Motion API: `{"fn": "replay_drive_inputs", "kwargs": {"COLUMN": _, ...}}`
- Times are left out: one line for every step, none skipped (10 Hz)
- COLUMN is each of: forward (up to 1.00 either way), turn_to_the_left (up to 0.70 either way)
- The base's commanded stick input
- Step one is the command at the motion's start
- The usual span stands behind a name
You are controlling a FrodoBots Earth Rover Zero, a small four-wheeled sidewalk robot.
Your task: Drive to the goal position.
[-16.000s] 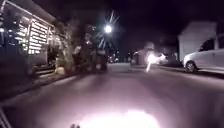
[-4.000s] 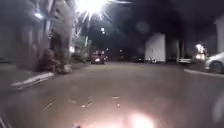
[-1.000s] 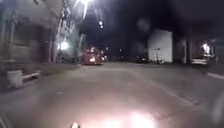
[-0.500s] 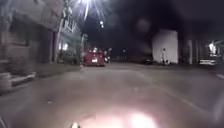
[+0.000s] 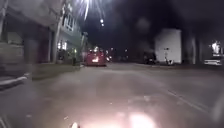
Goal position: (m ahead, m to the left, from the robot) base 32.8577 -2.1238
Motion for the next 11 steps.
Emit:
{"fn": "replay_drive_inputs", "kwargs": {"forward": 1.00, "turn_to_the_left": -0.27}}
{"fn": "replay_drive_inputs", "kwargs": {"forward": 1.00, "turn_to_the_left": -0.27}}
{"fn": "replay_drive_inputs", "kwargs": {"forward": 1.00, "turn_to_the_left": -0.27}}
{"fn": "replay_drive_inputs", "kwargs": {"forward": 1.00, "turn_to_the_left": -0.27}}
{"fn": "replay_drive_inputs", "kwargs": {"forward": 1.00, "turn_to_the_left": -0.20}}
{"fn": "replay_drive_inputs", "kwargs": {"forward": 1.00, "turn_to_the_left": -0.05}}
{"fn": "replay_drive_inputs", "kwargs": {"forward": 1.00, "turn_to_the_left": 0.00}}
{"fn": "replay_drive_inputs", "kwargs": {"forward": 1.00, "turn_to_the_left": 0.00}}
{"fn": "replay_drive_inputs", "kwargs": {"forward": 1.00, "turn_to_the_left": 0.00}}
{"fn": "replay_drive_inputs", "kwargs": {"forward": 1.00, "turn_to_the_left": 0.00}}
{"fn": "replay_drive_inputs", "kwargs": {"forward": 1.00, "turn_to_the_left": 0.00}}
